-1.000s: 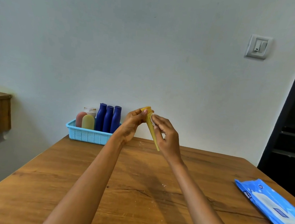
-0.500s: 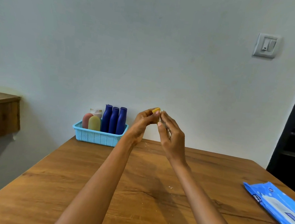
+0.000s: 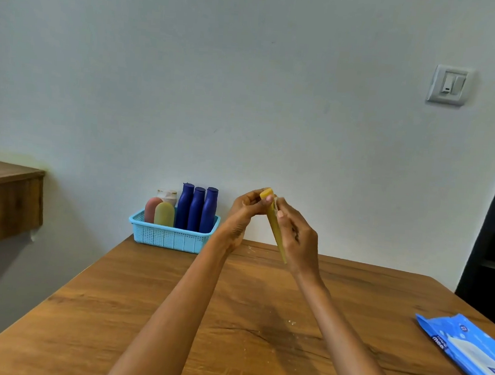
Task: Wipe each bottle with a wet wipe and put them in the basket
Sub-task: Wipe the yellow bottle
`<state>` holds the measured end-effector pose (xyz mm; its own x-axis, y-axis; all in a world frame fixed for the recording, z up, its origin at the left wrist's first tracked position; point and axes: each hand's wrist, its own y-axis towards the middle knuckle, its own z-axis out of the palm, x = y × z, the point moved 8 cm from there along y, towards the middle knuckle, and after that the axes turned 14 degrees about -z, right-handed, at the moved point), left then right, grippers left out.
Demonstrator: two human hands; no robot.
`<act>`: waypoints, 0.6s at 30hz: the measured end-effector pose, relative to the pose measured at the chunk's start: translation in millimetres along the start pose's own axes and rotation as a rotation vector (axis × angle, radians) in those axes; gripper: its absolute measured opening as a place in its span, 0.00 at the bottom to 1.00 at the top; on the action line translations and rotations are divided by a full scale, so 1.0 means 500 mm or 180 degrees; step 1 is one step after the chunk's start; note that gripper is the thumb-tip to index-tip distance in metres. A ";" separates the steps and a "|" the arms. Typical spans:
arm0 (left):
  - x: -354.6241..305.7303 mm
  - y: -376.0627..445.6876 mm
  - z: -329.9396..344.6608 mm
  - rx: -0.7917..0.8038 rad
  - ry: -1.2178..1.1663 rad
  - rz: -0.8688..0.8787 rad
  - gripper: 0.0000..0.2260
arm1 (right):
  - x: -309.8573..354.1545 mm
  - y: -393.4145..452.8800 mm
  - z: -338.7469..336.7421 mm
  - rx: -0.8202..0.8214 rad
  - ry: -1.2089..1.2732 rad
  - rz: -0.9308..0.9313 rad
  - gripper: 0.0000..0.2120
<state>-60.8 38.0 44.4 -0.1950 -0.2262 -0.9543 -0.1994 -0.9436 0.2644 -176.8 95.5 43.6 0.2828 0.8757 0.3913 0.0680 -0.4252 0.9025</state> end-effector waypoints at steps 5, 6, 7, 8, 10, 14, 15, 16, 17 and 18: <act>-0.002 0.000 -0.022 -0.0103 -0.0139 0.0054 0.12 | -0.007 -0.017 -0.005 -0.0080 0.0057 -0.0147 0.20; 0.001 0.000 -0.027 -0.0130 -0.0167 0.0050 0.11 | -0.022 -0.026 -0.010 -0.0107 0.0071 -0.0016 0.18; 0.004 0.000 -0.031 -0.0153 -0.0182 0.0050 0.11 | -0.040 -0.035 -0.016 -0.0140 0.0073 0.0152 0.16; 0.005 0.001 -0.033 -0.0170 -0.0192 0.0046 0.12 | -0.056 -0.042 -0.022 -0.0161 0.0048 0.0324 0.16; 0.007 0.003 -0.031 -0.0168 -0.0144 0.0023 0.12 | -0.079 -0.046 -0.027 -0.0111 -0.0035 0.0577 0.16; 0.008 0.003 -0.011 -0.0041 -0.0014 -0.0016 0.14 | -0.042 -0.022 -0.008 0.0071 0.0187 0.0358 0.17; 0.006 0.002 -0.009 -0.0026 -0.0034 -0.0003 0.16 | -0.023 -0.016 -0.003 0.0049 0.0300 0.0184 0.17; 0.004 0.001 -0.008 -0.0022 -0.0088 0.0009 0.18 | -0.008 -0.015 0.000 0.0021 0.0339 0.0006 0.17; 0.001 0.001 -0.011 -0.0037 -0.0143 0.0019 0.18 | 0.002 -0.018 0.003 0.0002 0.0307 -0.0138 0.17; -0.001 0.000 -0.015 -0.0056 -0.0188 0.0031 0.17 | 0.003 -0.024 0.004 -0.0001 0.0259 -0.0228 0.17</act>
<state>-53.5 36.0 43.8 -0.2535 -0.2212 -0.9417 -0.1805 -0.9456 0.2707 -175.1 101.7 33.1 0.1988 0.9195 0.3390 0.0848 -0.3608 0.9288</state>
